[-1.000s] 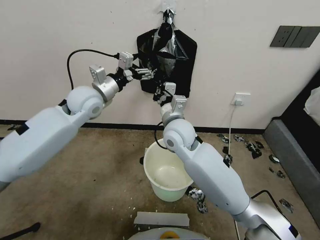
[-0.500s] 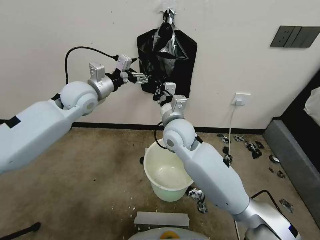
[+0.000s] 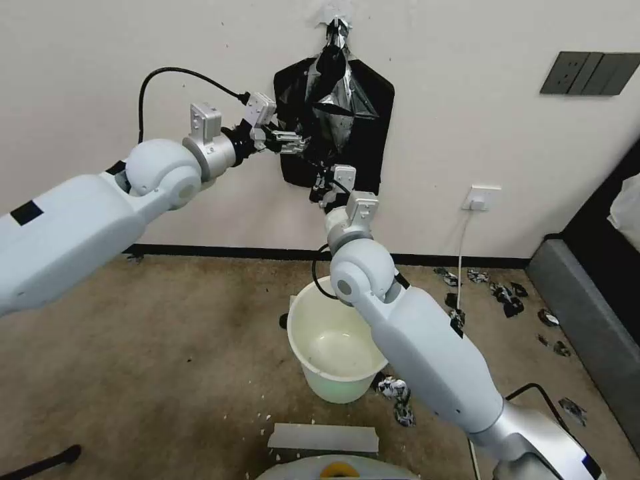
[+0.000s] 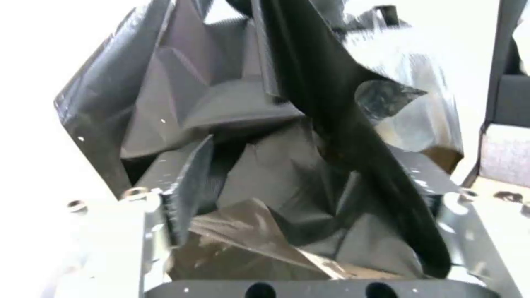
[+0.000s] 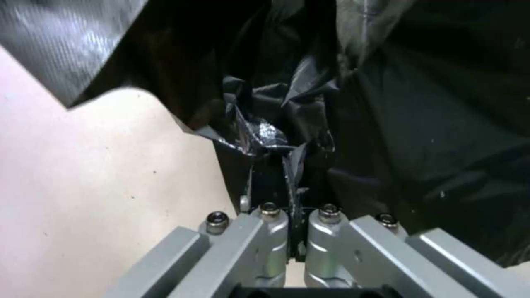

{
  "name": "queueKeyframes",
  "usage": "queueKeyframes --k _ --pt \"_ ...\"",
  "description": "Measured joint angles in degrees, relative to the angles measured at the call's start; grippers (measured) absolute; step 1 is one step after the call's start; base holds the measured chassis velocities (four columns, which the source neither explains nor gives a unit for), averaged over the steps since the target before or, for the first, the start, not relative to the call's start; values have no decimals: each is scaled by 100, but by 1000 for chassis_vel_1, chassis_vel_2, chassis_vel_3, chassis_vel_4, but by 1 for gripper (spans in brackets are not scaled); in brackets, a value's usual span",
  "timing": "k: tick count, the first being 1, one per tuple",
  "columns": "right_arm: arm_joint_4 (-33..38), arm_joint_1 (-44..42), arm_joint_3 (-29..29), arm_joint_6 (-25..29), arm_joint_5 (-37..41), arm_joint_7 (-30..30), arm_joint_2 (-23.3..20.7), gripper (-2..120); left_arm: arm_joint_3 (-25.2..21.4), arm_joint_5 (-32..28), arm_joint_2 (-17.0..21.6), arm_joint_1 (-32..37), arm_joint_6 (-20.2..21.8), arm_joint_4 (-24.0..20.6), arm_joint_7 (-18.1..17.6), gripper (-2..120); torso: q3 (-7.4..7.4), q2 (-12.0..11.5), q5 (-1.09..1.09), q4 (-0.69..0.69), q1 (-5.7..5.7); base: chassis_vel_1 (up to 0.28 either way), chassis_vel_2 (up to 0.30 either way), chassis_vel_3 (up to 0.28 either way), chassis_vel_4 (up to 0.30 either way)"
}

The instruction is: Place a trash bag onto the trash bin.

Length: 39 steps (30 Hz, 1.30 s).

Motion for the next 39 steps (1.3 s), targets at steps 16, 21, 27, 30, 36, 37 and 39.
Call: queueKeyframes --k 16,21,27,30,36,37,39 --pt "7 22 3 10 -16 -56 -4 0 389 3 -1 -281 5 155 69 11 0 0 0 0 0 0 0 0 0" --pt "99 -74 31 21 -171 -279 -62 7 279 6 -69 -186 -10 178 5 0 0 0 0 0 0 0 0 0 0" --pt "365 -238 89 13 -242 -417 -140 24 152 11 -155 -51 -14 244 -55 0 0 0 0 0 0 0 0 0 0" --pt "594 -435 176 12 -405 -555 -232 36 105 13 -203 -11 -18 292 -82 0 0 0 1 0 0 0 0 0 0" --pt "965 -893 448 234 -1537 -1087 -447 59 -51 17 -272 156 -23 329 -148 0 0 1 1 -1 0 0 0 0 0" --pt "1029 -917 493 264 -1786 -1170 -489 64 -61 18 -281 184 -23 332 -171 0 0 1 1 -1 0 0 0 0 0" --pt "1077 -911 527 300 -2062 -1237 -532 69 -78 17 -295 220 -24 333 -197 0 0 0 1 -1 0 0 0 0 0"
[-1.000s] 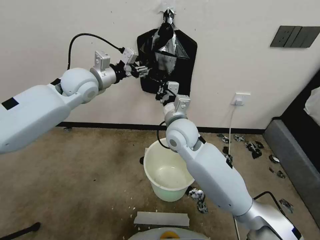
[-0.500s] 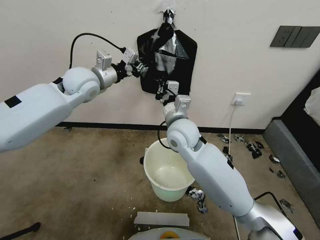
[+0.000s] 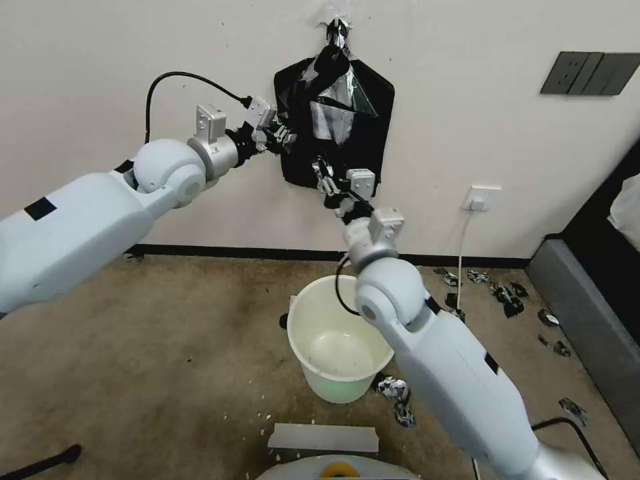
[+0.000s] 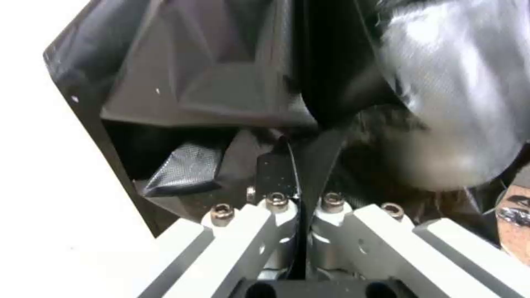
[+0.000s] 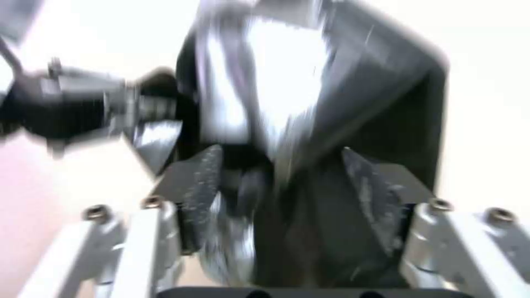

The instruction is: Place a trash bag onto the trash bin.

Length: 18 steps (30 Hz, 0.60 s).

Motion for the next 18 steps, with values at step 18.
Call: queueKeyframes --k 18 --pt "-993 1315 -651 -617 -4222 -1350 -154 100 -488 4 -49 451 -2 -10 -70 0 0 0 -2 2 0 0 0 0 0"
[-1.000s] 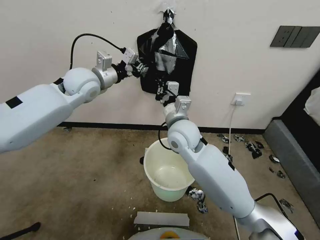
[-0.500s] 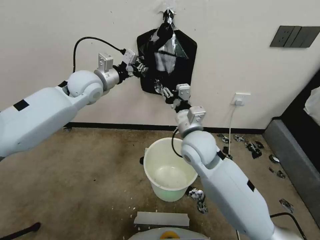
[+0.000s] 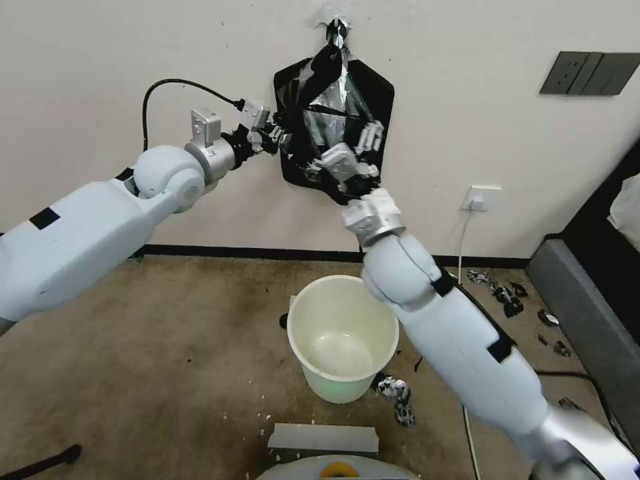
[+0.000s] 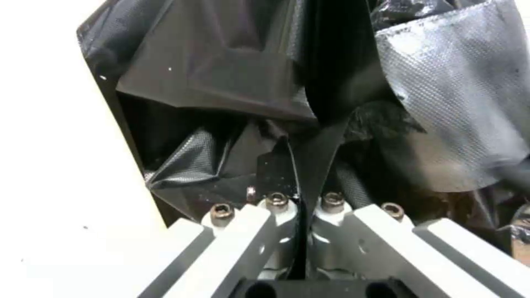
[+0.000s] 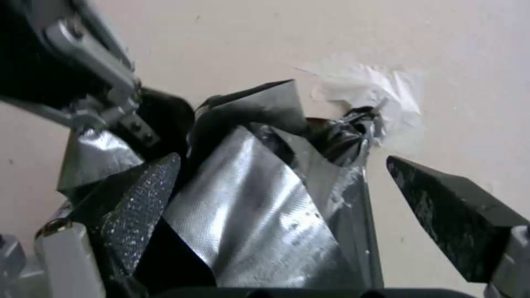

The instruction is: Place a trash bag onto the trash bin.

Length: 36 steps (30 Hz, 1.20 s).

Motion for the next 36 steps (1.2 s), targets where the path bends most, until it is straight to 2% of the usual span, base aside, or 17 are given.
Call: queueKeyframes --k 3,9,16,25,26,28,32,33,35,36 --pt "-117 65 -22 -247 -245 -181 14 100 -8 2 12 31 0 -25 -2 0 0 0 0 -1 0 0 0 0 0" --pt "-258 51 26 -413 -545 -385 -5 100 -12 4 30 49 0 -61 -2 0 0 0 1 -1 0 0 0 0 0" --pt "-602 214 156 -423 -770 -410 61 100 -16 5 18 83 1 -86 -12 0 0 0 1 -1 0 0 0 0 0" --pt "-570 317 166 -393 -773 -361 99 99 -97 10 41 210 3 -96 -15 0 0 0 1 -1 0 0 0 0 0" --pt "-575 318 164 -380 -764 -319 111 94 -113 16 40 243 3 -96 -14 0 0 0 0 -1 0 0 0 0 0" --pt "-579 318 163 -373 -760 -303 118 92 -119 18 40 257 3 -98 -15 0 0 0 0 -1 0 0 0 0 0" --pt "-597 322 163 -355 -725 -256 143 76 -151 29 39 321 3 -111 -17 0 0 0 0 -1 0 0 0 0 0" --pt "-597 322 163 -355 -725 -256 143 76 -151 29 39 321 3 -111 -17 0 0 0 0 -1 0 0 0 0 0" --pt "-598 322 163 -353 -699 -247 150 68 -168 37 38 348 3 -111 -18 0 0 0 0 -1 0 0 0 0 0" --pt "-603 317 164 -351 -659 -234 160 59 -183 41 33 359 3 -110 -18 0 0 0 0 -1 0 0 0 0 0"
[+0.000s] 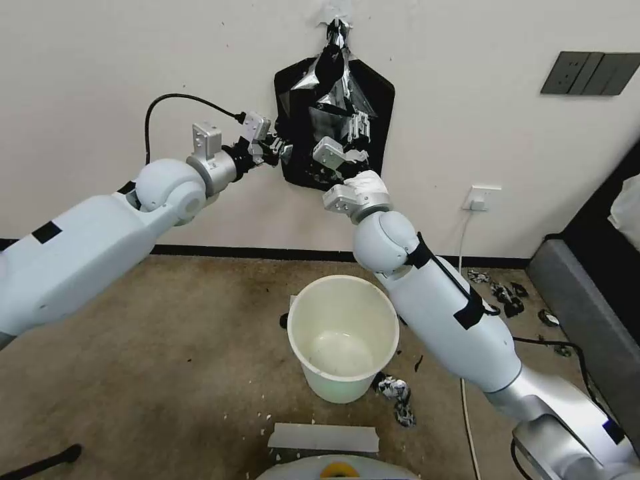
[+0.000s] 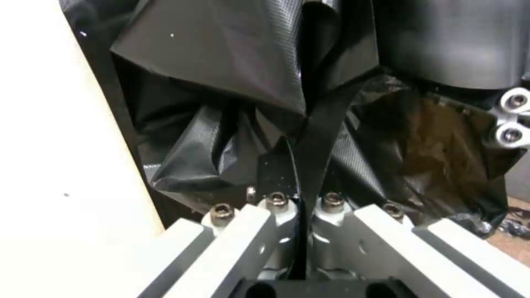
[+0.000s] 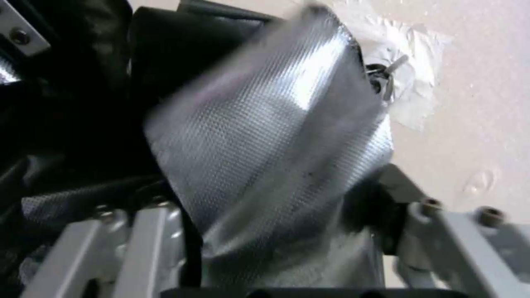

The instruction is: Place a trash bag onto the trash bin.

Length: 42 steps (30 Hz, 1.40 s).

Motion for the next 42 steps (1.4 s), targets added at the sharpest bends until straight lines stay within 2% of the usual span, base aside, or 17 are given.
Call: queueKeyframes --k 2,5,8,10,11,14,16,24,27,28,30,34,35,36,39,40,42 --pt "-4 -3 2 3 17 8 1 56 -3 1 -2 1 0 2 0 0 0 0 1 0 0 0 0 0 0" --pt "-6 -13 10 18 58 24 -2 41 -16 3 -8 1 0 13 0 0 0 0 1 0 0 0 0 0 0" --pt "-6 -19 22 28 77 34 -3 35 -24 5 -9 3 0 14 0 0 0 0 1 0 0 0 0 0 0" --pt "17 -28 40 46 126 47 -18 18 -47 9 -10 26 0 18 0 0 0 0 1 0 0 0 0 0 0" --pt "17 -28 40 46 126 47 -18 18 -47 9 -10 26 0 18 0 0 0 0 1 0 0 0 0 0 0" --pt "46 -36 66 54 183 72 -28 3 -106 13 -10 75 0 14 0 0 0 0 1 0 0 0 0 0 0" --pt "61 -46 88 55 202 77 -35 0 -142 16 -7 103 0 11 0 0 0 0 0 0 0 0 0 0 0" --pt "276 -115 125 -119 609 80 -131 0 -419 -7 39 401 -2 -174 -108 0 0 0 -1 0 0 0 0 0 0" --pt "579 -307 100 -519 1315 66 -288 0 -751 -146 124 845 3 -552 -303 0 -1 0 2 -1 0 0 0 0 0" --pt "579 -307 100 -519 1315 66 -288 0 -751 -146 124 845 3 -552 -303 0 -1 0 2 -1 0 0 0 0 0" --pt "825 -517 83 -775 1800 44 -443 0 -1092 -164 217 1379 31 -937 -346 0 -1 0 1 -1 0 0 0 0 0" --pt "1067 -747 104 -839 2050 27 -613 0 -1595 -151 294 2151 62 -1343 -389 0 -1 0 2 0 -1 0 0 0 0" --pt "1067 -747 104 -839 2050 27 -613 0 -1595 -151 294 2151 62 -1343 -389 0 -1 0 2 0 -1 0 0 0 0" --pt "1266 -865 170 -846 2162 27 -694 0 -2074 -94 293 2684 81 -1563 -416 0 -1 0 -3 -1 -1 0 0 0 0" --pt "1632 -1023 297 -846 2234 10 -791 0 -2913 -86 266 3465 103 -1996 -467 0 -1 0 1 1 -1 0 0 0 0" --pt "1632 -1023 297 -846 2234 10 -791 0 -2913 -86 266 3465 103 -1996 -467 0 -1 0 1 1 -1 0 0 0 0" --pt "1966 -1201 444 -839 2293 -18 -888 0 -3344 -114 205 3923 103 -2317 -561 0 -1 0 0 2 -1 0 0 0 0"
